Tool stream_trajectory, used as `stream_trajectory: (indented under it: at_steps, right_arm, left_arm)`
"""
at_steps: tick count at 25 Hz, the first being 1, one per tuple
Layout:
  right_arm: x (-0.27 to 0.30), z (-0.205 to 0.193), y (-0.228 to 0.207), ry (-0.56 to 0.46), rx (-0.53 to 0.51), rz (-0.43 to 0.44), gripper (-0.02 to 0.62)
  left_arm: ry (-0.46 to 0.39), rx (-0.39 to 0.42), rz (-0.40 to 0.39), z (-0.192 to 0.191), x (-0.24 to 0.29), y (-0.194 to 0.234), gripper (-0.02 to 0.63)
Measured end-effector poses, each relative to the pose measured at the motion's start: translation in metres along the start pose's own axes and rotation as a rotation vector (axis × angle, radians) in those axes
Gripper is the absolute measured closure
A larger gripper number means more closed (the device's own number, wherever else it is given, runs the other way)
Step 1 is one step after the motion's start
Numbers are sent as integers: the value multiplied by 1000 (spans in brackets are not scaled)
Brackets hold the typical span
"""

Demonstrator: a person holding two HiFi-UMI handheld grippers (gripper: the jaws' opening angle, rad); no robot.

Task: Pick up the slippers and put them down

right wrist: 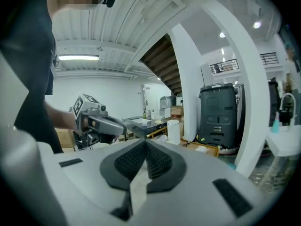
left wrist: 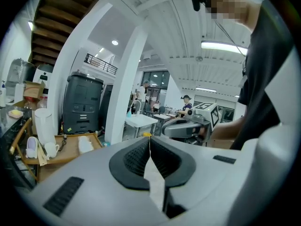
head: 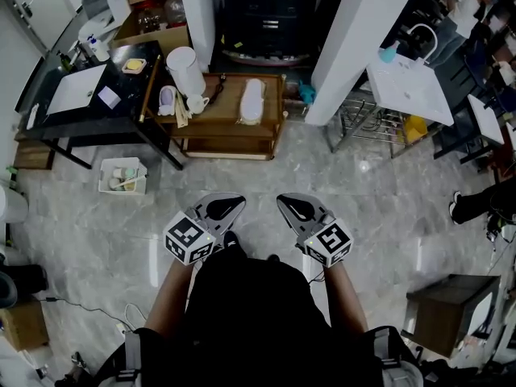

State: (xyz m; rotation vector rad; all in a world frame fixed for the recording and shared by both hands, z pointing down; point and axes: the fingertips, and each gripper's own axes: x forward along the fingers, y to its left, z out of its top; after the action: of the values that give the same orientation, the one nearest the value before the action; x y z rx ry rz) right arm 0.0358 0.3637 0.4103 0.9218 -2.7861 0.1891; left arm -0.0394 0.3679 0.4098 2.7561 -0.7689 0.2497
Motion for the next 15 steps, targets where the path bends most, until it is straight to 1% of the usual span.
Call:
stream_trajectory:
  at_steps: [9,15]
  right_arm:
    - [62,-5,-4,51,-8,-31,586]
    - [84,-1,-4,75,-10,-38,586]
  left_arm:
    - [-16,-13,-19,-5,-23,64,594]
    - [-10,-40,-36,-7,-29,85,594]
